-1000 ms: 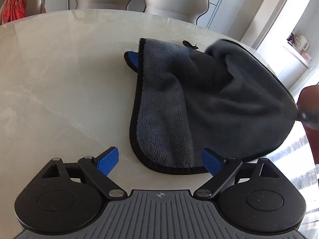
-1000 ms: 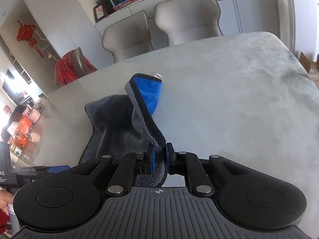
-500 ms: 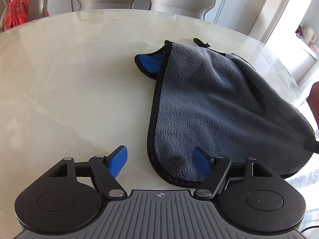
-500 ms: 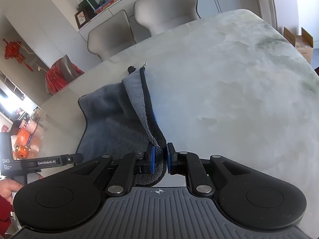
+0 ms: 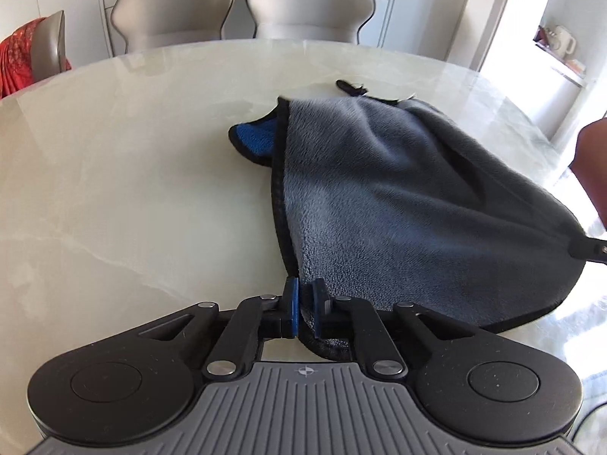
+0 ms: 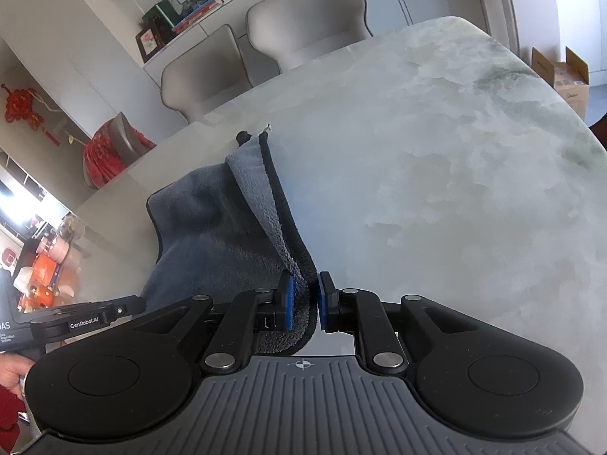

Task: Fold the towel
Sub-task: 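Grasp a towel corner with the right gripper while the left gripper grasps another corner, then lift and pull the towel corners apart with both grippers to unfold it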

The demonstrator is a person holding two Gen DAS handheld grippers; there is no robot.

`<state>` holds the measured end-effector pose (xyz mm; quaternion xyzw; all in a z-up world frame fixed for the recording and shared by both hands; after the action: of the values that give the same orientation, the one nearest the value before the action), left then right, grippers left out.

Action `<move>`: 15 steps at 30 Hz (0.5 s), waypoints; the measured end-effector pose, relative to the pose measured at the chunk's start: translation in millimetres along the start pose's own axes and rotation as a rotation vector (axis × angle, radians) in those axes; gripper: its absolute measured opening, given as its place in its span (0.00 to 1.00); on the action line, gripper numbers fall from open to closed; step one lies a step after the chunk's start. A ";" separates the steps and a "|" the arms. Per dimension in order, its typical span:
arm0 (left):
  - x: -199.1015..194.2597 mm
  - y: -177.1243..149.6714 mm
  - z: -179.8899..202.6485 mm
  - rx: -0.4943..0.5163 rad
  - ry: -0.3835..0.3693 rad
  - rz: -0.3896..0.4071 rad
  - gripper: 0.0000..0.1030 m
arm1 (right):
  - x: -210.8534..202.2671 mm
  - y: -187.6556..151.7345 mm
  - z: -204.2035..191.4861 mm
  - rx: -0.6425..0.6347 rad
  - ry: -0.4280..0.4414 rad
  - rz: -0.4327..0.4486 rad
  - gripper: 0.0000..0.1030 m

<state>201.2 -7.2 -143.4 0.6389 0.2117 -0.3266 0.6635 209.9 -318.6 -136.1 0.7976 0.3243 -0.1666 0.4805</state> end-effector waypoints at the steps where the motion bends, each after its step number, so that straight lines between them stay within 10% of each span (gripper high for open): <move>1: -5.2 0.1 0.3 0.007 -0.001 0.006 0.05 | -2.2 0.0 0.1 0.004 0.002 0.002 0.13; 15: -82.1 -33.8 3.1 0.020 -0.006 -0.022 0.06 | -54.7 -37.1 3.6 0.053 -0.008 -0.038 0.14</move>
<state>119.7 4.1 -109.7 0.6420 0.2135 -0.3380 0.6542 144.8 -329.2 -130.7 0.8033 0.3328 -0.1873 0.4571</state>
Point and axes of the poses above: each gripper's, at about its wrist camera, not at the fingertips, and x roughly the way its jaws point, z to its right, y to its top, the point moved 6 cm from there along x, roughly the way its jaws point, and after that the axes turned 10 degrees about z, right-handed, at the moved point
